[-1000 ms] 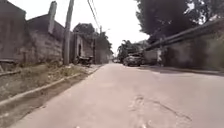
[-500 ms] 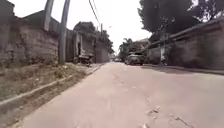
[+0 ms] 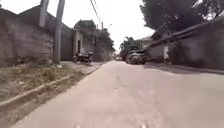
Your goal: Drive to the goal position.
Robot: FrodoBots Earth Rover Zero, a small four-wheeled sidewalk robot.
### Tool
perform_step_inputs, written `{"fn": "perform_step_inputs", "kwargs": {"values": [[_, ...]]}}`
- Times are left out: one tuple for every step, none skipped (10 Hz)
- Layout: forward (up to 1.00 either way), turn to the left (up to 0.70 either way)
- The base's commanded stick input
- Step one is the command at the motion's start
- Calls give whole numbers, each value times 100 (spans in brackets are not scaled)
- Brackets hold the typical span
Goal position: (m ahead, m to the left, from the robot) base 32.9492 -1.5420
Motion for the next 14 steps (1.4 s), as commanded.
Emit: {"fn": "perform_step_inputs", "kwargs": {"values": [[100,0],[100,0],[100,0],[100,0],[100,0],[100,0],[100,0],[100,0],[100,0],[100,0],[100,0],[100,0],[100,0],[100,0]]}}
